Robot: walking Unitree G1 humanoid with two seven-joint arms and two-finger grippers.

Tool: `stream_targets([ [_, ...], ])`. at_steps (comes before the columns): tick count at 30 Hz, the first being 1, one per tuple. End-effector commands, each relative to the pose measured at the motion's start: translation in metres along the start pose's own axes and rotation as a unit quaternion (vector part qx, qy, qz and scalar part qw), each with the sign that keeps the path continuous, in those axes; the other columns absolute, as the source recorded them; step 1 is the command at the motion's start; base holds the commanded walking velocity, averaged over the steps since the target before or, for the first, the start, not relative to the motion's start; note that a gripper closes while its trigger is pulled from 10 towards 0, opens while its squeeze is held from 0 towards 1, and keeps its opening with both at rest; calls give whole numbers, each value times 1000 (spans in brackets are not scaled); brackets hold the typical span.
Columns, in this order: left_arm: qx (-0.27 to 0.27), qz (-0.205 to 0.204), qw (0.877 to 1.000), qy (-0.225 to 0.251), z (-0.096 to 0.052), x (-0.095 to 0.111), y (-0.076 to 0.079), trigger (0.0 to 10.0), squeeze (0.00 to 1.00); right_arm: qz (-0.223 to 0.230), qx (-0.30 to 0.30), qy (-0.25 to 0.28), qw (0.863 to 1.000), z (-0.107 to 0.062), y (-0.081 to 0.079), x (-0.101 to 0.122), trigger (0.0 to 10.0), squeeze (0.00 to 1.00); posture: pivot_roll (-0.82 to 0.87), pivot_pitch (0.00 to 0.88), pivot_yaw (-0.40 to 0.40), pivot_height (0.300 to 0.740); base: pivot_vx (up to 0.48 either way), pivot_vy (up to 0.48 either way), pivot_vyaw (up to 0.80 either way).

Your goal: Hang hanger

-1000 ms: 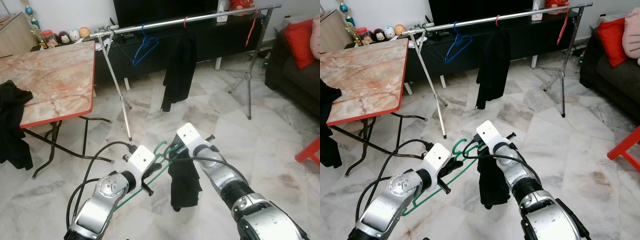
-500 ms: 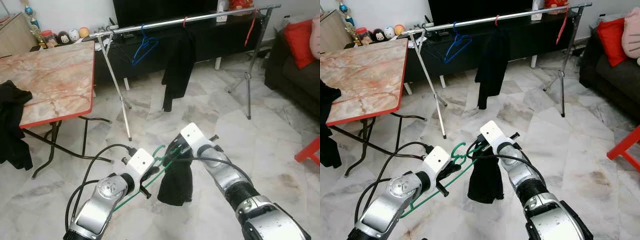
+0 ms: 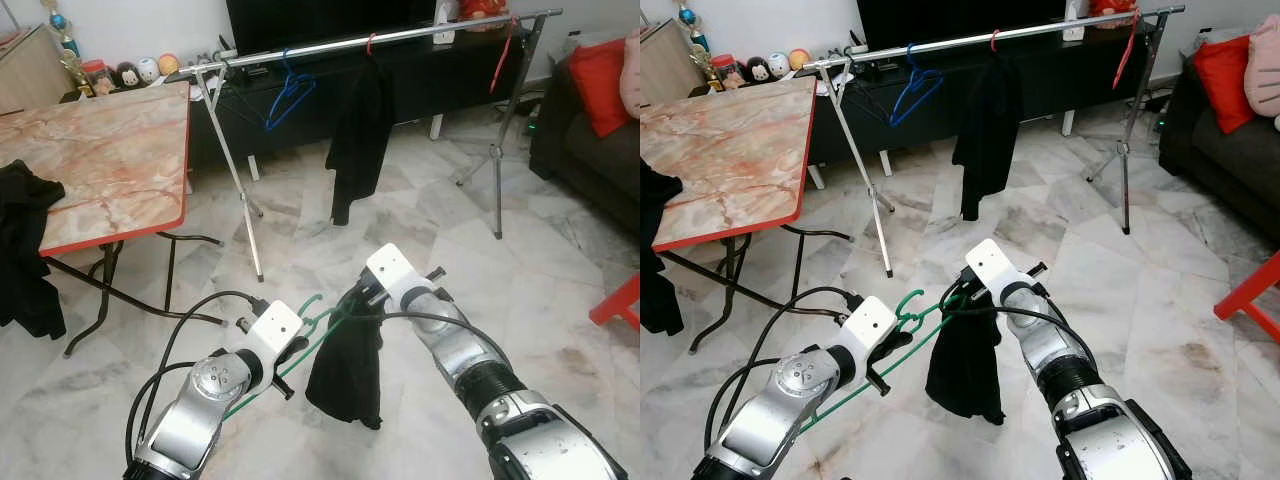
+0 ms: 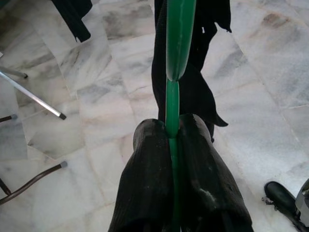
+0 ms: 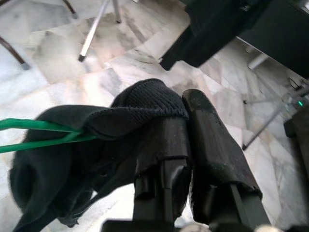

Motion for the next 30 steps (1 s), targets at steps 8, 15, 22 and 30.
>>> stream_targets([
  [8, 69, 15, 997, 31, 0, 11, -18, 10000, 0, -7, 27, 31, 999, -2, -6, 17, 10000, 0, -98, 0, 94, 740, 0, 0, 0],
  [15, 107, 13, 993, 50, -3, 19, -31, 10000, 0, -14, 3, 16, 1000, -2, 7, 8, 10000, 0, -96, 0, 93, 740, 0, 0, 0],
  [22, 86, 23, 996, 31, -1, 9, -24, 10000, 0, -20, -6, 8, 1000, -3, 18, 5, 10000, 0, -97, 0, 93, 740, 0, 0, 0],
  [30, 13, 1, 999, 49, -1, 14, -3, 10000, 0, -22, -2, 14, 1000, -2, 15, 8, 10000, 0, -96, 0, 94, 740, 0, 0, 0],
])
Point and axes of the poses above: a point about 5 cm out from each wrist's last joint towards the gripper, its own z axis pointing out of the wrist towards the gripper, its own x axis along the axis of the wrist's last joint, y = z × x, the point moved 2 cm from there along z, pointing out of the wrist towards the gripper, and after that the axes turned 7 degrees about -z, right-handed, at the moved point
